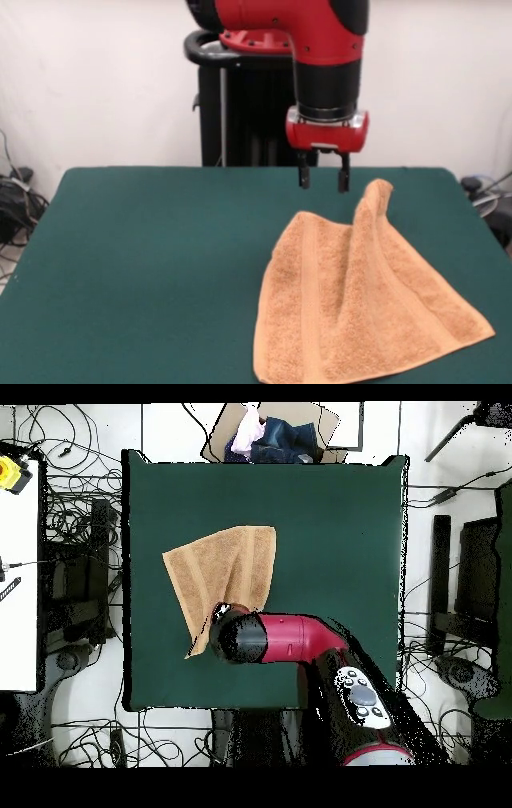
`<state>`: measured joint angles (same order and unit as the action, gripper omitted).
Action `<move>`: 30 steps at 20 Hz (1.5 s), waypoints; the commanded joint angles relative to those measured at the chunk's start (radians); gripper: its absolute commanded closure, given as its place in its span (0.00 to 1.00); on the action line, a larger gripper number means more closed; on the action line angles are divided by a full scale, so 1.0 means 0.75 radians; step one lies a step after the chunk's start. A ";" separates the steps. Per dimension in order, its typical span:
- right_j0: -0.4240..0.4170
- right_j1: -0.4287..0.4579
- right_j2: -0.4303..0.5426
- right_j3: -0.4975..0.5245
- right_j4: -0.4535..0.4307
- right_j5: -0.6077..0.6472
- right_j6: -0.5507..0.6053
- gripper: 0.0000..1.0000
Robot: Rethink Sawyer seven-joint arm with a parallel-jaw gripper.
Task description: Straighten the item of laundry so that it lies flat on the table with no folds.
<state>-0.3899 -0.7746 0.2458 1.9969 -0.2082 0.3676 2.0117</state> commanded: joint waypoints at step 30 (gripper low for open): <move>0.031 0.114 -0.075 0.060 -0.102 -0.201 0.120 0.00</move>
<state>-0.3607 -0.7691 0.1988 2.0319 -0.2608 0.2504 2.0117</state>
